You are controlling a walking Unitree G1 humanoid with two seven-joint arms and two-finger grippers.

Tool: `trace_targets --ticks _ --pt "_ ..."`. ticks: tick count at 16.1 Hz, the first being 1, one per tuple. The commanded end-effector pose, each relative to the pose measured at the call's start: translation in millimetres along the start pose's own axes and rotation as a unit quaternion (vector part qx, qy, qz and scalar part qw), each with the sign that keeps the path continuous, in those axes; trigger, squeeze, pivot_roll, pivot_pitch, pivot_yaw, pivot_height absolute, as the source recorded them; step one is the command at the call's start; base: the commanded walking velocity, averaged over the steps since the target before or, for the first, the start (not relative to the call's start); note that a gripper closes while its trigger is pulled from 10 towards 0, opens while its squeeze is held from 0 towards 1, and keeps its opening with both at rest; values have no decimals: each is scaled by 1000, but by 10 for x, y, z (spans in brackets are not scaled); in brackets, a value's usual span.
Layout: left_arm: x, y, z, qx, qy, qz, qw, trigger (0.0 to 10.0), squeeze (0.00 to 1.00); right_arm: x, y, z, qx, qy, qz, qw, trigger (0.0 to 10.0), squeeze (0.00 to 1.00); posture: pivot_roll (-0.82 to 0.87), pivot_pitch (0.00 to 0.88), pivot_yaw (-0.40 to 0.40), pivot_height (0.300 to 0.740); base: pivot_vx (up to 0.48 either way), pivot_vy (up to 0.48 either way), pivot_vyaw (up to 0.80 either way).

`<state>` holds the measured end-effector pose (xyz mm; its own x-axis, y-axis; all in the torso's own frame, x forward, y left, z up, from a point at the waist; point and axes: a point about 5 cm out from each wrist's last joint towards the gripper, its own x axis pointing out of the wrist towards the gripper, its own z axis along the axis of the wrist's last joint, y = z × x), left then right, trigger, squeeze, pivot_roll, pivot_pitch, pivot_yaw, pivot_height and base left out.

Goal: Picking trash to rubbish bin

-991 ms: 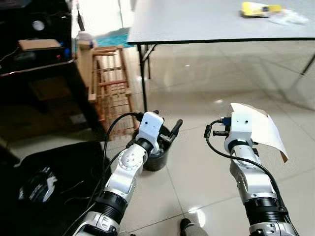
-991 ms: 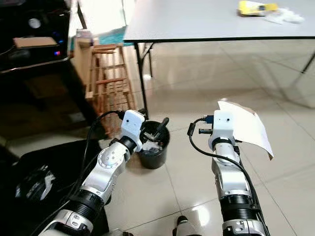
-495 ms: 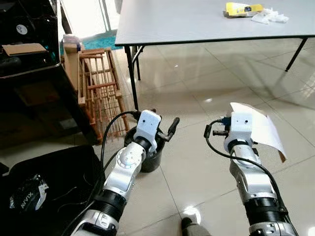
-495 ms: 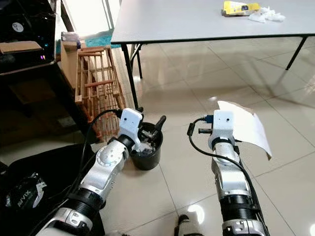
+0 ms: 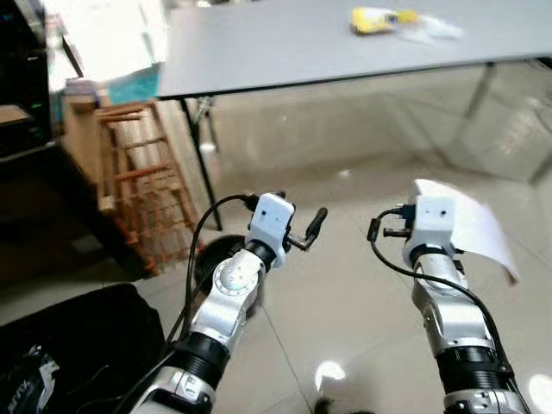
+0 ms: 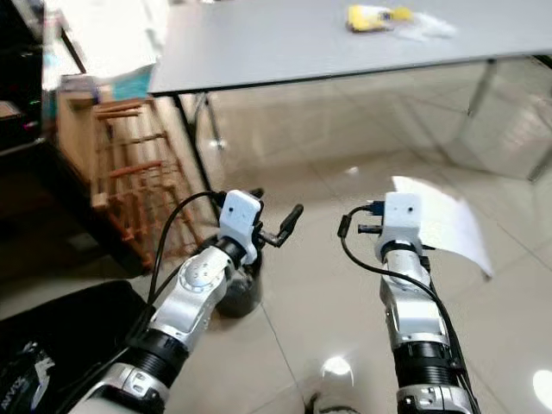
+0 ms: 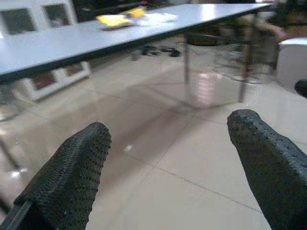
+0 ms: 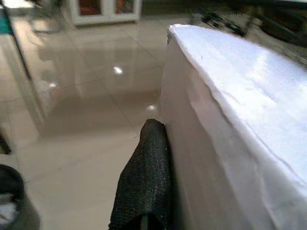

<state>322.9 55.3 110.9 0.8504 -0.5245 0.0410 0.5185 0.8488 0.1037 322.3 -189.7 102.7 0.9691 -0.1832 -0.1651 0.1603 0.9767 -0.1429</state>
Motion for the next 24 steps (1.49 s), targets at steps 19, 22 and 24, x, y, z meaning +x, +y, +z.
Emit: trace_targets --ticks 19,22,24 --pt "-40 107 -65 24 19 34 999 10000 0 -80 270 148 23 -46 93 994 10000 0 -90 112 69 740 265 0 0" --pt "-49 184 -67 41 23 58 997 10000 0 -93 319 177 25 -56 110 992 10000 0 -85 111 70 740 0 0 0" --pt "-77 246 -74 49 26 69 996 10000 0 -96 349 173 24 -55 114 992 10000 0 -72 112 67 740 0 0 0"
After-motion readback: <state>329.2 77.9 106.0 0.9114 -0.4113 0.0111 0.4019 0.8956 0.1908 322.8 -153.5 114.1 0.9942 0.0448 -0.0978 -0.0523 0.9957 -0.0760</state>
